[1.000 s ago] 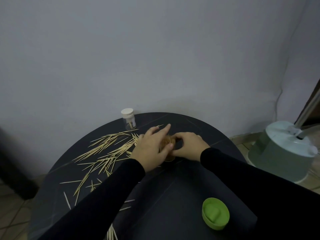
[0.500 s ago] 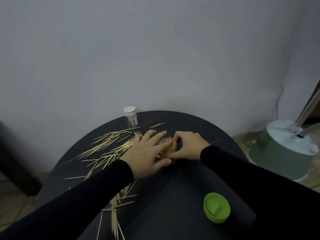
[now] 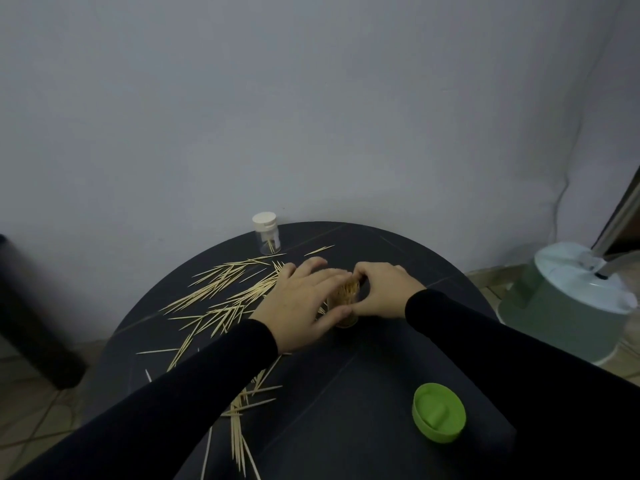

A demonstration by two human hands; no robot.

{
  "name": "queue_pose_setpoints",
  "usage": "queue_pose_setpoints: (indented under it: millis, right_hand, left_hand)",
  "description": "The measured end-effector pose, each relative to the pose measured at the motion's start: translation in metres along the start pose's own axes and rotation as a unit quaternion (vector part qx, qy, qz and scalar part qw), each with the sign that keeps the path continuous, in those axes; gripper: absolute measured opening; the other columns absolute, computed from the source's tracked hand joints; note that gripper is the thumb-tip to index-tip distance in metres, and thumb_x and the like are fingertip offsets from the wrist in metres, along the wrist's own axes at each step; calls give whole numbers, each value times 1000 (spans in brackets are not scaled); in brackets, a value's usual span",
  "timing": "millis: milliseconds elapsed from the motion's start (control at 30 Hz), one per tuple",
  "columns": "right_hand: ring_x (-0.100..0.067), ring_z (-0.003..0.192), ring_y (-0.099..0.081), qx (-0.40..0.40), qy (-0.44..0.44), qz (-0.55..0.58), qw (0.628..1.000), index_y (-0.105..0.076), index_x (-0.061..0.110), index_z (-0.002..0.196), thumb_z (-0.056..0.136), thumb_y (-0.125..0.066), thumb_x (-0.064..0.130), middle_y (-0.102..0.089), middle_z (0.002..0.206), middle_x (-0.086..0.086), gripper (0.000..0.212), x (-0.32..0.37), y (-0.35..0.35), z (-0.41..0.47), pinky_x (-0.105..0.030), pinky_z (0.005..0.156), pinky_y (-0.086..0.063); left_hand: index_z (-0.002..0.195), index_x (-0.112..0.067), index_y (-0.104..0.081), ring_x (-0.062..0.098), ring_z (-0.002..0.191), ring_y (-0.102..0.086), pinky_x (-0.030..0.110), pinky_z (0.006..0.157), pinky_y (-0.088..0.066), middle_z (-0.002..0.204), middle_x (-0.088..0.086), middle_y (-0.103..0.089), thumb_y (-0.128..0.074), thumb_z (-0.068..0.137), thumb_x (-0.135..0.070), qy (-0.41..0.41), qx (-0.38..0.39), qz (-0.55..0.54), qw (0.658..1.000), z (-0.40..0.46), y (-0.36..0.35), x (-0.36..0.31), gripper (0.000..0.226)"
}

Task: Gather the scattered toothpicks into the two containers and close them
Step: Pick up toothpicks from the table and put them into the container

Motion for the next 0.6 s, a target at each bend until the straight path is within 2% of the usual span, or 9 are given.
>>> queue_pose_setpoints:
  millis: [67,133,233,333,400,433,500,533,600]
  right_hand:
    - [-13,100,-54,2,10,-2,1000,-57,25,105,75,-72,53,-62,104,7,44,2,1,-1,-35,99,-37]
    - [-11,97,-55,5,8,-5,1000,-56,25,102,75,-71,55,-61,102,8,43,2,1,-2,-37,100,-37]
    - [-11,97,-54,3,2,-47,999,-53,26,108,73,-69,62,-60,104,8,53,4,0,-2,-40,102,-37]
    - [-14,112,-49,-15,11,-82,996,-38,30,137,57,-67,80,-54,121,7,98,10,2,-6,-41,103,-36]
    - [-16,117,-44,-69,49,-109,990,-28,33,145,56,-60,85,-49,126,6,108,23,6,-11,-42,102,-35]
    - [-16,118,-42,-104,74,-130,983,-29,33,145,62,-56,85,-48,127,7,102,33,7,-14,-41,101,-34]
    - [-15,118,-41,-159,133,-173,963,-37,34,141,78,-53,72,-49,128,7,75,58,5,-22,-38,99,-32]
    - [-15,118,-41,-158,166,-186,955,-41,34,137,85,-53,62,-50,127,7,60,71,0,-26,-38,99,-31]
    - [-16,117,-42,-80,232,-201,949,-48,33,133,94,-51,45,-52,125,7,42,97,-19,-35,-38,99,-30]
  left_hand:
    - [145,-34,-32,14,140,-19,47,111,-18,152,-12,-31,-14,85,-65,23,0,21,1000,-1,0,3,70]
    - [146,-40,-27,17,143,-10,50,113,-13,157,-12,-17,-5,80,-70,36,37,45,998,-2,-5,7,76]
    - [147,-46,-16,15,143,-5,49,114,-8,159,-14,-7,-3,75,-75,45,68,11,997,-6,-6,12,79]
    - [148,-43,-17,13,142,-10,46,113,-10,157,-15,-16,-12,78,-76,87,46,-56,994,-9,5,23,77]
    - [144,-38,-32,14,137,-22,43,111,-19,149,-12,-33,-28,89,-68,117,33,-49,991,-10,14,35,63]
    - [139,-35,-42,13,132,-31,39,108,-26,142,-10,-42,-37,93,-60,127,40,-44,990,-12,17,42,52]
    - [122,-32,-59,10,116,-47,28,97,-39,122,-9,-55,-51,93,-45,136,93,-63,984,-19,22,53,33]
    - [114,-32,-63,8,106,-52,23,90,-41,113,-11,-58,-56,93,-38,140,133,-77,978,-24,23,56,23]
    - [103,-35,-65,3,94,-55,19,83,-42,102,-16,-59,-59,92,-25,144,206,-85,964,-39,25,60,16]
Point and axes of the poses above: each hand's wrist, its own z-axis towards the middle knuckle, its own y-axis out of the back of the hand, x = y × z, the point moved 4 cm from there along z, towards the middle knuckle
